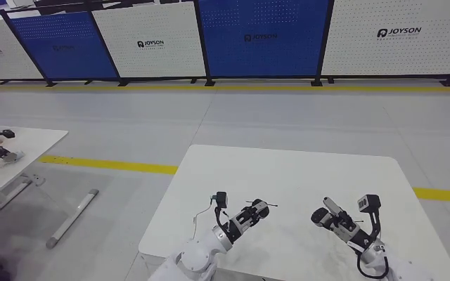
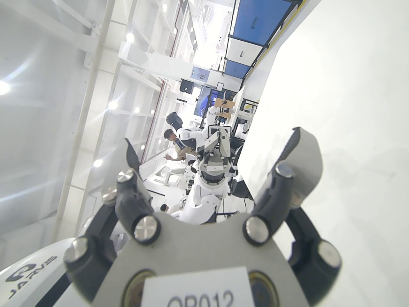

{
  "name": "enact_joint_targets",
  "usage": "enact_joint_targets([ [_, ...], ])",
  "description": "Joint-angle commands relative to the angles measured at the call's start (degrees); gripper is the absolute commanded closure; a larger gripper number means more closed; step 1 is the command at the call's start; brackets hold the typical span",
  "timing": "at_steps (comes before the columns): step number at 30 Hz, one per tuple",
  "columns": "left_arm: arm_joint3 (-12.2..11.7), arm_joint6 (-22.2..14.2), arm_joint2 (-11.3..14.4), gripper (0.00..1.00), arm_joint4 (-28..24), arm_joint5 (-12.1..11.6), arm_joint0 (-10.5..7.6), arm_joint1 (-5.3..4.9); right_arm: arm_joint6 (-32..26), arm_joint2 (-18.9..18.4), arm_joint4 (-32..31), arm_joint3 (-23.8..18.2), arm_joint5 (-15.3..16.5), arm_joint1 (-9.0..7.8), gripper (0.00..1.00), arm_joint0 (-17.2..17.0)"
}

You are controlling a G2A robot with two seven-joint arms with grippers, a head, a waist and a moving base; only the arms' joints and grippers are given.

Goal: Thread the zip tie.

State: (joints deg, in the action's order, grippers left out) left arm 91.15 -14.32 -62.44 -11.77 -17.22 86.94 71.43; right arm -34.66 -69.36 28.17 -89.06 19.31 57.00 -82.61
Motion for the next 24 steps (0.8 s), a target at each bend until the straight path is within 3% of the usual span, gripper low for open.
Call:
enact_joint_targets([
  [1, 0.0, 0.0, 0.0, 1.00, 0.0, 0.0, 0.00, 0.00, 0.0, 0.0, 0.0, 0.0, 0.0, 0.00, 0.00, 0.0],
  [5, 0.0, 0.0, 0.0, 1.00, 0.0, 0.0, 0.00, 0.00, 3.0, -1.7, -4.4, -1.5, 0.2, -0.18, 0.00, -0.4],
  [10, 0.0, 0.0, 0.0, 1.00, 0.0, 0.0, 0.00, 0.00, -0.7, -8.8, -9.4, -5.9, -1.1, -1.58, 0.00, -3.1],
  [12, 0.0, 0.0, 0.0, 1.00, 0.0, 0.0, 0.00, 0.00, -4.2, -11.1, -11.6, -7.5, -3.3, -2.18, 0.00, -3.8],
  [15, 0.0, 0.0, 0.0, 1.00, 0.0, 0.0, 0.00, 0.00, -10.5, -13.2, -13.4, -9.0, -11.1, -2.92, 0.00, -2.3],
  [17, 0.0, 0.0, 0.0, 1.00, 0.0, 0.0, 0.00, 0.00, -9.1, -13.4, -13.6, -8.4, -15.6, -2.87, 0.00, -0.4],
  [24, 0.0, 0.0, 0.0, 1.00, 0.0, 0.0, 0.00, 0.00, -9.1, -13.4, -13.6, -8.4, -15.6, -2.87, 0.00, -0.4],
])
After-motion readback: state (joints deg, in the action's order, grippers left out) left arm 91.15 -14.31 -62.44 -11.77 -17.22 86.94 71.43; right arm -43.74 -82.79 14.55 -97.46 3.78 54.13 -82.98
